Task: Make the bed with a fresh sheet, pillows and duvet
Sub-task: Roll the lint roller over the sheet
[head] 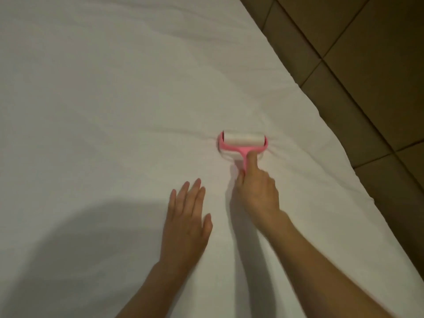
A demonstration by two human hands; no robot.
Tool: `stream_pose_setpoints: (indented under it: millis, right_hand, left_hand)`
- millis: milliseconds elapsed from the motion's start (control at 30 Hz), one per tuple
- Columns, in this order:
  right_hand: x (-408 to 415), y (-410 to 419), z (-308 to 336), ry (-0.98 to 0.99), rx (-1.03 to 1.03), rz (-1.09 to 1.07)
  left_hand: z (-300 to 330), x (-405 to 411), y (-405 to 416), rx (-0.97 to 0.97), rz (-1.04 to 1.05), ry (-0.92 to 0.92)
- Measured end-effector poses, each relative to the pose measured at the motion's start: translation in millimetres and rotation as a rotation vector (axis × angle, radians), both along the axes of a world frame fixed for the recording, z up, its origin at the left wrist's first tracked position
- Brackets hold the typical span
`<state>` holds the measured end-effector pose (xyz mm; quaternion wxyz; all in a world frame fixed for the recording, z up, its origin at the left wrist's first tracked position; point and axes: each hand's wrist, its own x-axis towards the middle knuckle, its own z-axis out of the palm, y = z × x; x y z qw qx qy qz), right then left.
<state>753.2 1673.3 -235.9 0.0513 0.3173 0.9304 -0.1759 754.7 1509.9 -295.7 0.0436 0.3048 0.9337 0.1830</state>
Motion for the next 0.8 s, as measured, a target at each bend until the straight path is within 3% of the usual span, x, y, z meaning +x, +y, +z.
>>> stream_pose_setpoints:
  millis: [233, 433, 567, 700, 800]
  right_hand:
    - [-149, 95, -8, 0.08, -0.012, 0.082]
    - [-206, 120, -8, 0.091, -0.063, 0.11]
    - [-160, 118, -1, 0.111, -0.072, 0.154]
    - [-47, 105, -6, 0.132, -0.024, 0.227]
    - [44, 88, 3, 0.029, -0.093, 0.184]
  left_hand:
    - [-41, -24, 45, -0.283, 0.07, -0.178]
    - [-49, -27, 47, -0.337, 0.054, -0.279]
    - [-42, -30, 46, -0.315, 0.06, -0.32]
    - [-37, -30, 45, -0.281, 0.062, -0.311]
    - [-35, -30, 46, -0.299, 0.079, -0.305]
